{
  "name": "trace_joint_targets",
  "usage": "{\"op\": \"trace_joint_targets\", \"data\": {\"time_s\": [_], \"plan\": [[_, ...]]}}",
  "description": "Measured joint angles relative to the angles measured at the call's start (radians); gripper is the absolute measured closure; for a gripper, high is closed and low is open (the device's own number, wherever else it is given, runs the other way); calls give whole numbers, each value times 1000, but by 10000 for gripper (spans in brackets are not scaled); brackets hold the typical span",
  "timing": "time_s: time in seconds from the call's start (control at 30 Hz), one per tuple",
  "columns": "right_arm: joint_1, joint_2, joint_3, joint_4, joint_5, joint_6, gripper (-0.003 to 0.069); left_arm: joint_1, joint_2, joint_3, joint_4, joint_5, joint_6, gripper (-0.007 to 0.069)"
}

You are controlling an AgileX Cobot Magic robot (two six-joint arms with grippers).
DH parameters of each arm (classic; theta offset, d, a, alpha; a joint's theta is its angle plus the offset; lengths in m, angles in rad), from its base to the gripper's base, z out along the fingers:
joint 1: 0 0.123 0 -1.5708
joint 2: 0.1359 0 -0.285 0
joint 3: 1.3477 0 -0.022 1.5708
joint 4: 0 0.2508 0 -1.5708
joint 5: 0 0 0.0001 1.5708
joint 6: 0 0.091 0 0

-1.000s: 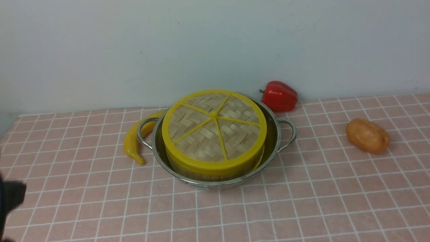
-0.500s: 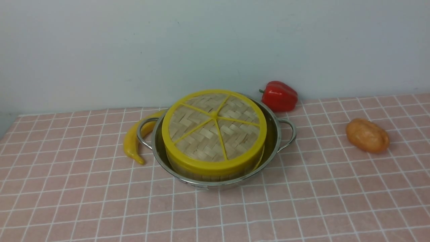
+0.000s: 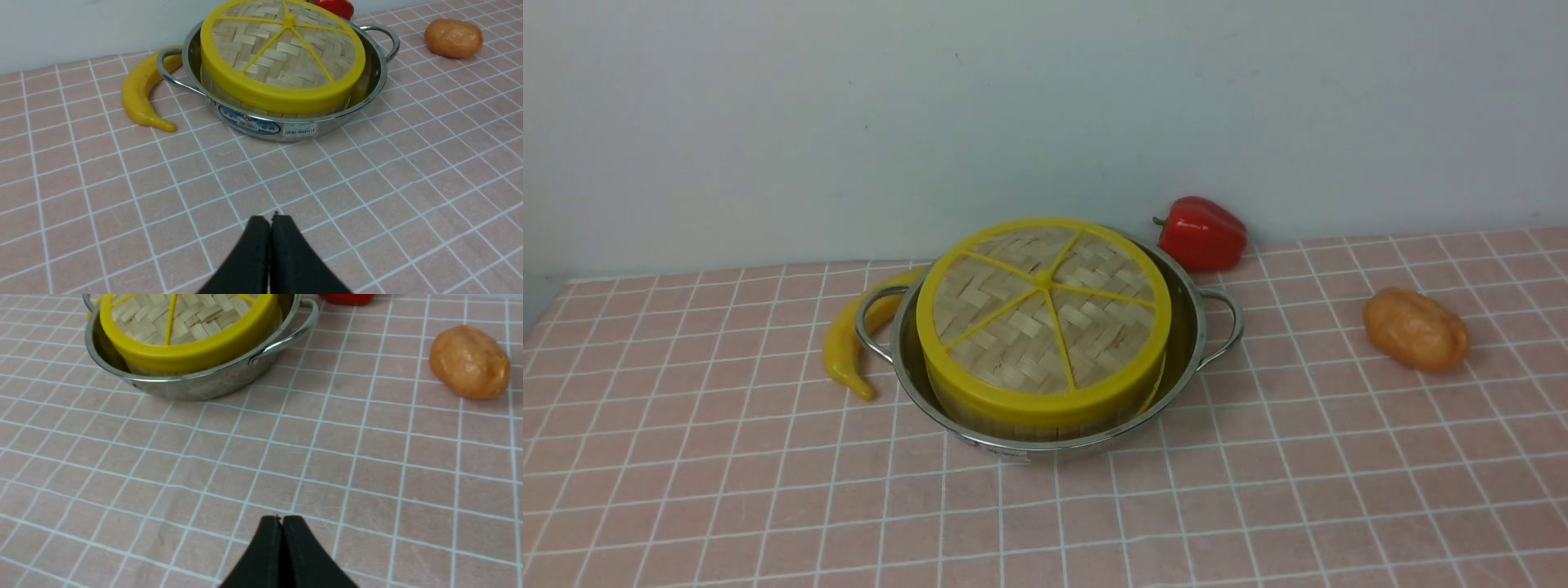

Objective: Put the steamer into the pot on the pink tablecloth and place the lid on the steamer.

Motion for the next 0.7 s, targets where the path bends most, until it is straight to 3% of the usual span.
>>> {"op": "trace_joint_targets", "data": {"time_s": [0.23, 0.33, 0.53, 0.7], "plan": [[0, 0, 0, 32, -1, 2, 638, 52, 0, 3, 27, -10, 51, 609], [0, 0, 0, 45, -1, 2, 628, 156, -9, 38, 69, -93, 83, 602], [0, 0, 0, 47, -1, 3, 608, 377, -86, 256, 73, -460, 96, 591], [0, 0, 0, 48, -1, 3, 598, 476, -122, 431, 74, -525, 97, 580]]}}
